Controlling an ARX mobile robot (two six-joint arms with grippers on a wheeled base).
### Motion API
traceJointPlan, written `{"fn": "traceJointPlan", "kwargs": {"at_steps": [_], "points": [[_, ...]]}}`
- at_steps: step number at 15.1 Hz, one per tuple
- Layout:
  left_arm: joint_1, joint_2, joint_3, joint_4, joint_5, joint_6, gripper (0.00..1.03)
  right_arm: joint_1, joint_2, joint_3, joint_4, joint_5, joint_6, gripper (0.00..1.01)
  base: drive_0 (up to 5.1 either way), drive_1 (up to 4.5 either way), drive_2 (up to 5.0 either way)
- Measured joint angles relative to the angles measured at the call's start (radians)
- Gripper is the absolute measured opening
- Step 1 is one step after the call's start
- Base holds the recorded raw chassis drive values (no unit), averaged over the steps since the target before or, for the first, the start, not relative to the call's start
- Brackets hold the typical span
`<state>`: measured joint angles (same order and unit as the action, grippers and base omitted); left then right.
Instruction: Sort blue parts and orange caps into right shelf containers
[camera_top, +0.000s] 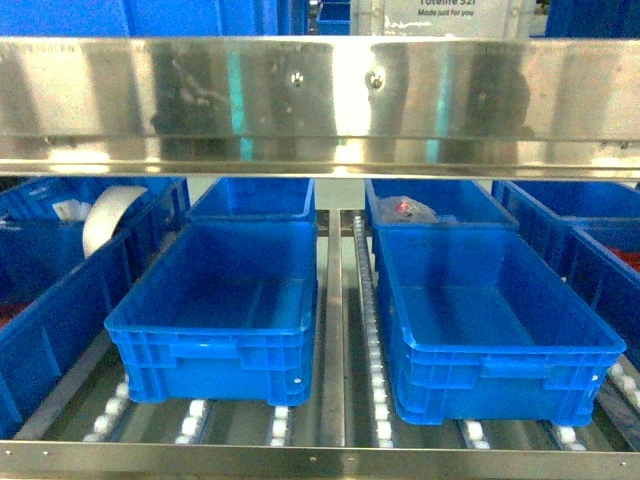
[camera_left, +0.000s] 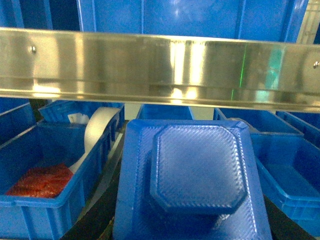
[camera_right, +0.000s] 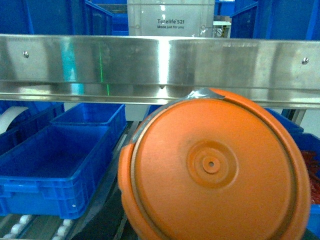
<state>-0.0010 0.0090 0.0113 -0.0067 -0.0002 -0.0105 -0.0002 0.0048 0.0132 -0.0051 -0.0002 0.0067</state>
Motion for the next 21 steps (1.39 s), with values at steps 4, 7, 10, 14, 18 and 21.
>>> {"fn": "traceJointPlan", "kwargs": {"at_steps": [4, 7, 10, 14, 18, 21], "points": [[0.0, 0.0, 0.0, -0.001, 0.0, 0.001, 0.42, 0.0, 0.0, 0.0, -0.001, 0.0, 0.0, 0.43, 0.0, 0.0, 0.0], [0.0, 0.0, 0.0, 0.0, 0.0, 0.0, 0.42, 0.0, 0.0, 0.0, -0.001, 0.0, 0.0, 0.43, 0.0, 0.0, 0.0], [0.0, 0.0, 0.0, 0.0, -0.001, 0.0, 0.42, 0.0, 0.0, 0.0, -0.001, 0.0, 0.0, 0.43, 0.0, 0.0, 0.0], [0.0, 0.0, 0.0, 0.0, 0.0, 0.001, 0.42, 0.0, 0.0, 0.0, -0.001, 0.0, 0.0, 0.43, 0.0, 0.0, 0.0], [0.0, 0.0, 0.0, -0.001, 0.0, 0.0, 0.42, 0.0, 0.0, 0.0, -0.002, -0.001, 0.0, 0.43, 0.0, 0.0, 0.0], [0.0, 0.0, 0.0, -0.002, 0.0, 0.001, 0.42, 0.0, 0.0, 0.0, -0.002, 0.0, 0.0, 0.43, 0.0, 0.0, 0.0]]}}
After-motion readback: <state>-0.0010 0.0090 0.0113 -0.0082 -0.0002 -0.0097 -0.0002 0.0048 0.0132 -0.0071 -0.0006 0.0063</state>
